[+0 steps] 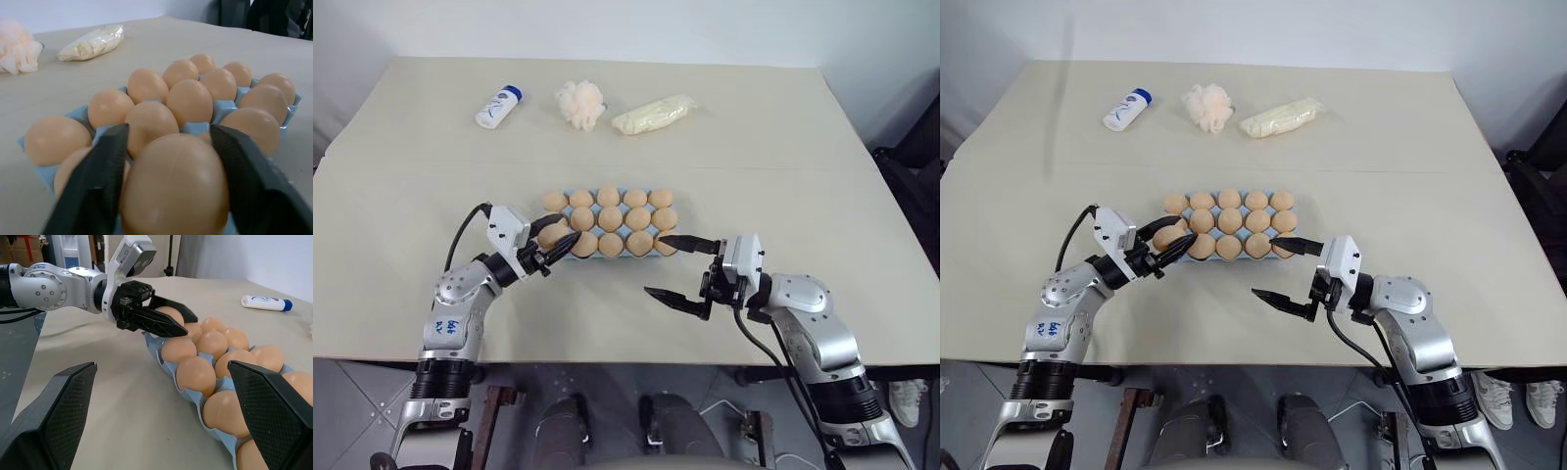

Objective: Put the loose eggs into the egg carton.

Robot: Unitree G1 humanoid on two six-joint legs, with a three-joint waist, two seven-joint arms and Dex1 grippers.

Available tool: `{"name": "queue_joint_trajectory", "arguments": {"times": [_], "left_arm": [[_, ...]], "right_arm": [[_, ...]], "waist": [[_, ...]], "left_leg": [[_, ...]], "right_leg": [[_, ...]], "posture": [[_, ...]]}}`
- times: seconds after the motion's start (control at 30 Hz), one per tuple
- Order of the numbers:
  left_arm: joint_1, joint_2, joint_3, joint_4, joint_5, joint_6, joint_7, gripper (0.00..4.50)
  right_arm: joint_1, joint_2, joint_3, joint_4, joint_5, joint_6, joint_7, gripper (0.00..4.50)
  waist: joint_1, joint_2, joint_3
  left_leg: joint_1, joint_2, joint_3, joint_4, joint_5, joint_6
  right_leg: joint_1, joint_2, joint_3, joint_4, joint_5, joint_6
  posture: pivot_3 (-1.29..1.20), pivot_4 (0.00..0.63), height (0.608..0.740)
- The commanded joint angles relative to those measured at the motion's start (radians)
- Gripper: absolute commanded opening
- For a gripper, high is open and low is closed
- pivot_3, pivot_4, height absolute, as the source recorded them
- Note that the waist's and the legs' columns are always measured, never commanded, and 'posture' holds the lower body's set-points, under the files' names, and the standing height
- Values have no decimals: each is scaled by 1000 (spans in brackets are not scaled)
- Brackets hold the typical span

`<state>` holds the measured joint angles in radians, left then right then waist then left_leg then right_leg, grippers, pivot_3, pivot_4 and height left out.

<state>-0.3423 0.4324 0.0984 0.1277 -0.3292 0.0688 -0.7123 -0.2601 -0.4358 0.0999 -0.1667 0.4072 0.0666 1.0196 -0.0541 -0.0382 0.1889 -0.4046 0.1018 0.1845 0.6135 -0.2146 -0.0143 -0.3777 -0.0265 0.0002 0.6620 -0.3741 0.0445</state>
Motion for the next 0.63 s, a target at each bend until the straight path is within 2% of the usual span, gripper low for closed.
{"name": "queue_joint_trajectory", "arguments": {"times": [0.03,0.07,0.27,0.43,0.63], "left_arm": [[17,32,28,-32,-1,-23,-17,3874],[26,46,38,-40,-5,-22,-24,4174],[112,186,118,-86,-47,-17,-130,4174],[249,322,175,-106,-76,-4,-272,4174],[298,340,218,-116,-86,-18,-284,4174]], "right_arm": [[7,0,-9,-39,9,-18,-5,4500],[8,0,-10,-39,10,-19,-5,4500],[19,-13,-21,-41,14,-19,-2,4500],[53,-77,-79,-41,26,-11,10,4500],[69,-114,-122,-26,30,-12,9,4500]], "waist": [[-2,0,0],[-3,0,0],[-5,0,0],[-4,1,0],[-2,1,0]], "left_leg": [[0,0,0,0,0,0],[0,0,0,0,0,0],[0,1,0,-1,0,-1],[0,1,0,-2,-4,-5],[0,1,-2,-2,-7,-2]], "right_leg": [[0,0,0,0,0,0],[0,0,0,0,0,0],[-1,1,0,0,0,-1],[-1,-1,0,-1,-1,-1],[0,-2,-2,-1,-1,-3]], "posture": [[0,150,740],[0,150,740],[0,150,740],[0,150,740],[0,150,740]]}}
